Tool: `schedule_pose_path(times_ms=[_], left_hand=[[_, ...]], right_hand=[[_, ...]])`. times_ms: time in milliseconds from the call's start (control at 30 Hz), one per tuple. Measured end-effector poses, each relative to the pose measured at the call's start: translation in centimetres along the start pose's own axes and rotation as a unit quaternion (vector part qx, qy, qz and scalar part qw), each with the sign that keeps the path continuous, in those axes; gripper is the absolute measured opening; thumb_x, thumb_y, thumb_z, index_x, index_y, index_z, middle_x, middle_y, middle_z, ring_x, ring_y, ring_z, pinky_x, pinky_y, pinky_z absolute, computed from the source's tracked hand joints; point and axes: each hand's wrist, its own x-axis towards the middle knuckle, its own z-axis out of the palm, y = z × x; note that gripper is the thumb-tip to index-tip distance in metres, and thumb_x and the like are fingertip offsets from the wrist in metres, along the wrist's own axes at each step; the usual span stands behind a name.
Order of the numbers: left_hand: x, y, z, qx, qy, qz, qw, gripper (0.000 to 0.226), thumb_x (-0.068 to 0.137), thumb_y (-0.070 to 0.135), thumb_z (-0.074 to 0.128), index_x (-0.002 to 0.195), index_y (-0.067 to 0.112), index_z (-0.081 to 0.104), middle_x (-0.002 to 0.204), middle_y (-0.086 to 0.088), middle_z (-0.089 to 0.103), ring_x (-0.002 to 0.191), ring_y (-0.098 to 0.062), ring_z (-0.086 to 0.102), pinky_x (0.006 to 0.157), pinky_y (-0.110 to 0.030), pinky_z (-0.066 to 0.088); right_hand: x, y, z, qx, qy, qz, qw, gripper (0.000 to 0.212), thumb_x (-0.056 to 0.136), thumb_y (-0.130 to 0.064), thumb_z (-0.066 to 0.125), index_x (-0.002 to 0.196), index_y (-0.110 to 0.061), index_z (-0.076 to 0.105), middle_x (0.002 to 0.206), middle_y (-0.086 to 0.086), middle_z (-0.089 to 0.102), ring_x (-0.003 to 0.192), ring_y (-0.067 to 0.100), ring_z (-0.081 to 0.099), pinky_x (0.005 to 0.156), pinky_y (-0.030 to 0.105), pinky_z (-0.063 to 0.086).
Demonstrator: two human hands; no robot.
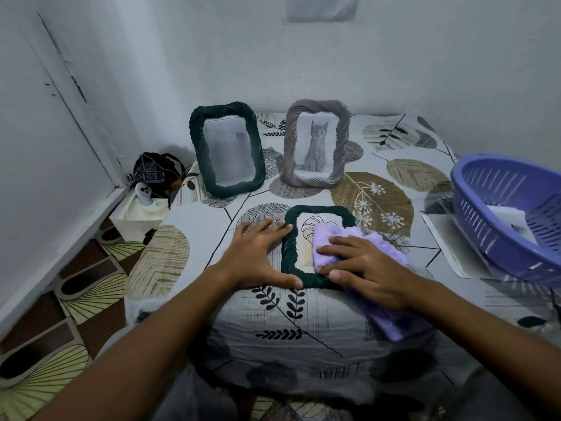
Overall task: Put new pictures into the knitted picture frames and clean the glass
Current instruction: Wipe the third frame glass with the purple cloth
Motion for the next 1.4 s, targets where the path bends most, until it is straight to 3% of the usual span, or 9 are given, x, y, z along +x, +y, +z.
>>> schedule_pose_path(times_ms=[133, 400, 600, 833, 967, 1067, 1200, 1300, 1400], left_hand=[[0.0, 0.0, 0.0, -0.008, 0.000, -0.002, 1.000, 0.124, 0.044, 0.093, 0.046, 0.150, 0.037, 0.016, 0.159, 0.011, 0.015, 0.145, -0.005, 0.000, 0.118, -0.044, -0.009], [0.0, 0.3, -0.1, 0.013, 0.007, 0.001, 1.000, 0.124, 0.044, 0.093, 0.043, 0.150, 0.035, 0.017, 0.159, 0.009, 0.016, 0.146, -0.008, 0.002, 0.118, -0.046, -0.005], [-0.1, 0.2, -0.1, 0.002, -0.002, 0.001, 1.000, 0.125, 0.044, 0.094, 0.043, 0.150, 0.036, 0.015, 0.159, 0.010, 0.014, 0.145, -0.006, 0.000, 0.118, -0.043, -0.008], [-0.1, 0.3, -0.1, -0.005, -0.002, -0.001, 1.000, 0.124, 0.044, 0.093, 0.044, 0.150, 0.036, 0.015, 0.159, 0.012, 0.013, 0.145, -0.006, -0.001, 0.118, -0.043, -0.010], [-0.1, 0.2, 0.0, -0.007, 0.005, 0.002, 1.000, 0.125, 0.043, 0.095, 0.043, 0.150, 0.036, 0.016, 0.159, 0.011, 0.014, 0.145, -0.006, 0.000, 0.118, -0.043, -0.010], [-0.1, 0.2, 0.1, 0.011, 0.011, 0.011, 1.000, 0.127, 0.042, 0.100, 0.035, 0.150, 0.035, 0.015, 0.159, 0.010, 0.014, 0.145, -0.006, 0.001, 0.118, -0.043, -0.008], [-0.1, 0.2, 0.1, 0.009, 0.012, 0.008, 1.000, 0.128, 0.042, 0.102, 0.032, 0.150, 0.035, 0.016, 0.159, 0.010, 0.014, 0.146, -0.006, 0.001, 0.118, -0.045, -0.007], [-0.1, 0.3, 0.1, 0.009, 0.013, 0.008, 1.000, 0.127, 0.043, 0.101, 0.033, 0.151, 0.034, 0.017, 0.159, 0.010, 0.014, 0.146, -0.007, 0.002, 0.118, -0.046, -0.007], [-0.1, 0.4, 0.0, 0.011, 0.011, 0.012, 1.000, 0.127, 0.044, 0.100, 0.033, 0.151, 0.033, 0.017, 0.159, 0.008, 0.014, 0.146, -0.008, 0.002, 0.118, -0.045, -0.007]], right_hand=[[-0.9, 1.5, -0.7, 0.062, 0.005, 0.029, 0.998, 0.068, 0.089, -0.072, 0.024, 0.114, -0.030, 0.070, 0.141, -0.010, 0.049, 0.140, 0.009, 0.028, 0.115, 0.039, 0.023], [1.2, -1.9, 0.6, 0.012, -0.029, 0.057, 0.998, 0.098, 0.073, -0.085, -0.004, 0.126, -0.035, 0.061, 0.152, -0.018, 0.027, 0.142, 0.002, 0.010, 0.113, 0.030, -0.008], [-0.8, 0.4, -0.3, 0.047, -0.013, 0.031, 0.998, 0.076, 0.087, -0.075, 0.014, 0.122, -0.030, 0.065, 0.145, -0.014, 0.043, 0.142, 0.006, 0.024, 0.119, 0.040, 0.012], [-2.1, 1.9, -1.2, 0.059, -0.001, 0.044, 0.997, 0.070, 0.087, -0.075, 0.025, 0.118, -0.030, 0.068, 0.147, -0.013, 0.040, 0.143, 0.000, 0.017, 0.117, 0.031, 0.021], [-2.5, 0.9, -1.4, -0.024, 0.033, 0.042, 0.998, 0.065, 0.089, -0.072, 0.023, 0.119, -0.034, 0.066, 0.152, -0.006, 0.032, 0.145, 0.010, 0.019, 0.114, 0.028, 0.017], [-3.4, 0.1, -1.1, -0.069, 0.077, 0.035, 0.994, 0.059, 0.092, -0.066, 0.029, 0.123, -0.030, 0.064, 0.147, 0.001, 0.044, 0.138, 0.019, 0.036, 0.109, 0.032, 0.027], [-4.2, -0.3, 0.2, -0.169, 0.050, 0.042, 0.983, 0.059, 0.096, -0.063, 0.023, 0.133, -0.029, 0.056, 0.144, 0.003, 0.047, 0.135, 0.026, 0.041, 0.107, 0.043, 0.038], [-4.0, -0.8, 0.0, -0.261, 0.074, 0.043, 0.962, 0.062, 0.098, -0.059, 0.018, 0.122, -0.026, 0.065, 0.132, 0.009, 0.059, 0.121, 0.034, 0.056, 0.092, 0.046, 0.051], [-3.1, -1.2, -0.5, -0.297, 0.051, 0.088, 0.950, 0.069, 0.097, -0.062, 0.013, 0.113, -0.025, 0.069, 0.127, 0.012, 0.063, 0.114, 0.038, 0.059, 0.084, 0.045, 0.053]])
